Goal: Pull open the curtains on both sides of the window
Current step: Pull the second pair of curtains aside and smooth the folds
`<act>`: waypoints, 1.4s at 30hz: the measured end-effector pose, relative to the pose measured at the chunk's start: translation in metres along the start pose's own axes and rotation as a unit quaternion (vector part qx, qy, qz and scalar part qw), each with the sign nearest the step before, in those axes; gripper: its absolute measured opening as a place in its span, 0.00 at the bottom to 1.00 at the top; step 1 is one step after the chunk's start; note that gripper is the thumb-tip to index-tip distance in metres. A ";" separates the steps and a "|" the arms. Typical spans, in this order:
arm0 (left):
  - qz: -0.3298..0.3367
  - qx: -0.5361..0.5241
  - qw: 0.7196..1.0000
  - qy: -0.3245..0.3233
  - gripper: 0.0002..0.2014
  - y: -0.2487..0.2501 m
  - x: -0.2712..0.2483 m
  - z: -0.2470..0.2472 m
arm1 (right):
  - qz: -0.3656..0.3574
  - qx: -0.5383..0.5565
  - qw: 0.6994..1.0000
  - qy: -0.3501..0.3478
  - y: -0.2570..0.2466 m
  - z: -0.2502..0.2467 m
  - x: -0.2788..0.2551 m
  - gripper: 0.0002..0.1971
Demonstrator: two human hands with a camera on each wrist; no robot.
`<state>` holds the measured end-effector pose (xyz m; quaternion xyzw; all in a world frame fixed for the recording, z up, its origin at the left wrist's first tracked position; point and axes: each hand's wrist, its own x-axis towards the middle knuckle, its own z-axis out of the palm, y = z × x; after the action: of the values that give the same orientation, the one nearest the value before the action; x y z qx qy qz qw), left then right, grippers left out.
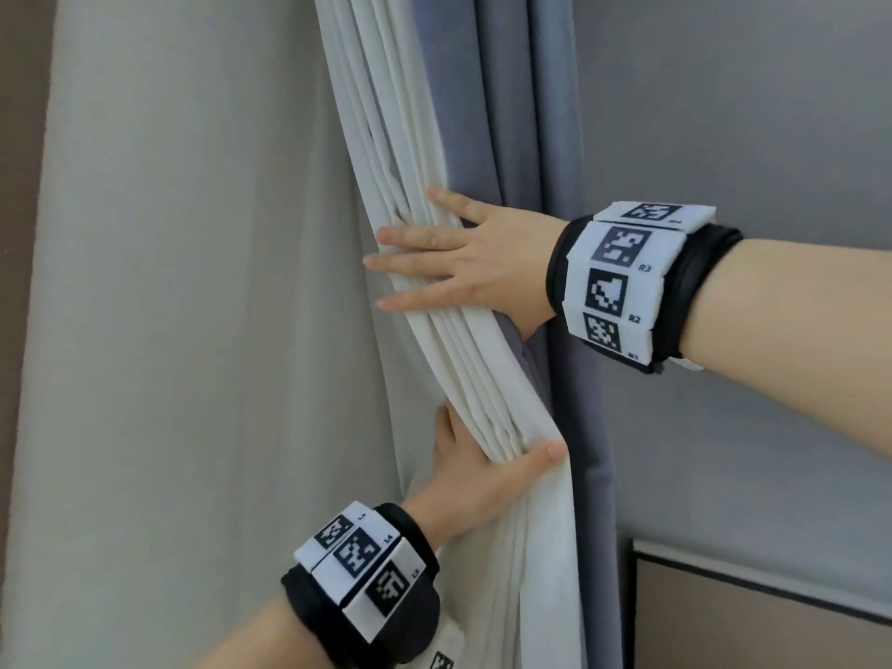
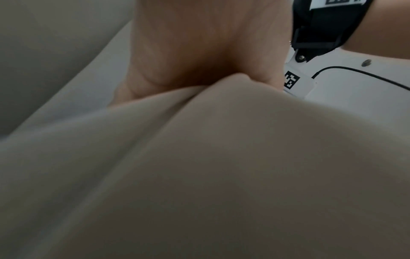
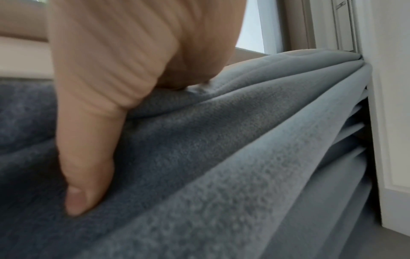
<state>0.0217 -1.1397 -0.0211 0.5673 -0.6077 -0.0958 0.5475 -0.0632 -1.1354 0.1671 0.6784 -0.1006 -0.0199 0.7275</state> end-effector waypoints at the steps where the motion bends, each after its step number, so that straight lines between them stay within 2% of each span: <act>1: 0.001 0.001 1.000 -0.005 0.61 -0.003 0.006 0.002 | 0.000 -0.001 1.000 -0.013 -0.001 0.006 0.003 0.62; 5: 0.003 0.008 0.999 -0.034 0.63 -0.016 0.030 0.010 | 0.009 0.016 0.998 -0.064 -0.002 0.028 0.011 0.58; 9: -0.010 0.012 0.998 -0.062 0.65 -0.028 0.049 0.020 | 0.024 0.017 0.998 -0.064 -0.005 0.051 0.013 0.66; 12: -0.010 -0.002 0.997 -0.079 0.64 -0.032 0.062 0.029 | 0.017 0.000 0.998 -0.057 -0.012 0.062 0.019 0.67; 14: -0.008 -0.005 0.996 -0.091 0.62 -0.033 0.069 0.033 | 0.007 -0.007 0.997 -0.076 -0.014 0.069 0.024 0.63; 18: -0.014 0.012 0.991 -0.131 0.64 -0.037 0.084 0.040 | 0.005 0.008 0.988 -0.156 -0.014 0.082 0.028 0.47; 21: -0.011 0.011 0.988 -0.151 0.63 -0.044 0.093 0.044 | 0.006 0.018 0.982 -0.186 -0.015 0.093 0.031 0.39; 24: 0.006 0.002 0.987 -0.162 0.60 -0.052 0.104 0.049 | 0.019 0.030 0.978 -0.206 -0.016 0.113 0.029 0.34; 27: 0.061 -0.016 0.981 -0.183 0.54 -0.057 0.116 0.046 | 0.037 0.045 0.976 -0.208 -0.015 0.138 0.024 0.32; 29: 0.069 -0.011 0.987 -0.146 0.55 -0.062 0.123 0.036 | 0.044 0.054 0.977 -0.204 -0.016 0.156 0.021 0.32; 30: 0.056 -0.004 0.993 -0.106 0.58 -0.066 0.127 0.030 | 0.045 0.056 0.977 -0.200 -0.016 0.165 0.020 0.32; 33: 0.035 0.003 0.995 0.097 0.59 -0.076 0.138 0.009 | 0.044 0.057 0.979 -0.192 -0.015 0.194 0.018 0.34; 36: -0.001 0.039 0.966 0.256 0.50 -0.096 0.156 -0.003 | 0.036 0.065 0.981 -0.177 -0.014 0.219 0.015 0.36; 39: -0.063 0.054 0.949 0.306 0.47 -0.121 0.171 0.001 | 0.033 0.073 0.985 -0.154 -0.012 0.240 0.011 0.36; 42: -0.069 0.001 0.958 0.278 0.51 -0.136 0.180 0.024 | 0.031 0.077 0.988 -0.129 -0.011 0.260 0.008 0.37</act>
<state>0.1270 -1.3409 -0.0304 0.6122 -0.3915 0.0285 0.6864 -0.0994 -1.3934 0.1728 0.7205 -0.2157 -0.0770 0.6546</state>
